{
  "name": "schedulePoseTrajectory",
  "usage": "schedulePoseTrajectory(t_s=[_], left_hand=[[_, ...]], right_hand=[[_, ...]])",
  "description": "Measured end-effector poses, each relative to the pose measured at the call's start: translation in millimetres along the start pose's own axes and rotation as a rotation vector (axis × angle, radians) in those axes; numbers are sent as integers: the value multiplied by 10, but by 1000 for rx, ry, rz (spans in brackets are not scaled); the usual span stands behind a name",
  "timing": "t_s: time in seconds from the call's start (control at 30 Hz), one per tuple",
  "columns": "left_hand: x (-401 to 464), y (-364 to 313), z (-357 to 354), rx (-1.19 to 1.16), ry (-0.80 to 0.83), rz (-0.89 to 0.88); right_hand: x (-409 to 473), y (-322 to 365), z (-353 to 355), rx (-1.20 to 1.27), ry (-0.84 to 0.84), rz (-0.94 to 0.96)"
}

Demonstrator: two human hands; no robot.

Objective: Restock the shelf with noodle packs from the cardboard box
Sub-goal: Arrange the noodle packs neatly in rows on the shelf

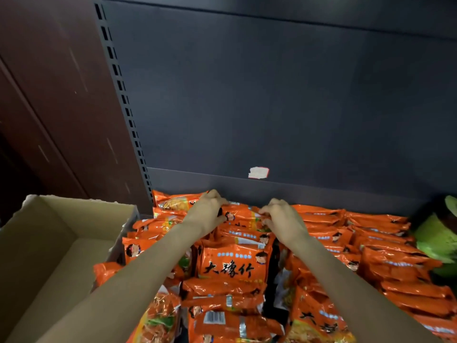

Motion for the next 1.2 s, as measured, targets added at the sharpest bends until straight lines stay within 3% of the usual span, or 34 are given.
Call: schedulePoseTrajectory(t_s=[0.17, 0.3, 0.6, 0.73, 0.97, 1.03, 1.13, 1.2], left_hand=[[48, -35, 34, 37, -50, -49], [11, -65, 26, 36, -77, -83], [-80, -180, 40, 107, -48, -328], [-84, -110, 8, 23, 19, -284], [-118, 18, 94, -192, -66, -171], [-113, 60, 138, -240, -95, -121], [-78, 55, 245, -285, -176, -96], [-35, 14, 306, -321, -203, -97]], right_hand=[[82, -83, 38, 186, -2, -8], [147, -119, 8, 185, 85, -27], [239, -197, 107, -84, -10, -122], [245, -261, 152, -24, -57, -175], [160, -397, 256, 223, -178, -296], [142, -392, 197, 271, -117, -301], [123, -315, 21, 155, 76, -240], [120, -247, 87, 90, 41, -181]])
Point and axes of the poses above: each hand's wrist, its own x-axis towards the middle knuckle, its own z-axis out of the back of the hand, y = z × x, the point moved 8 cm from there along x, towards the middle knuckle, and after that the axes turned 7 degrees about -x, right-handed, at the moved point
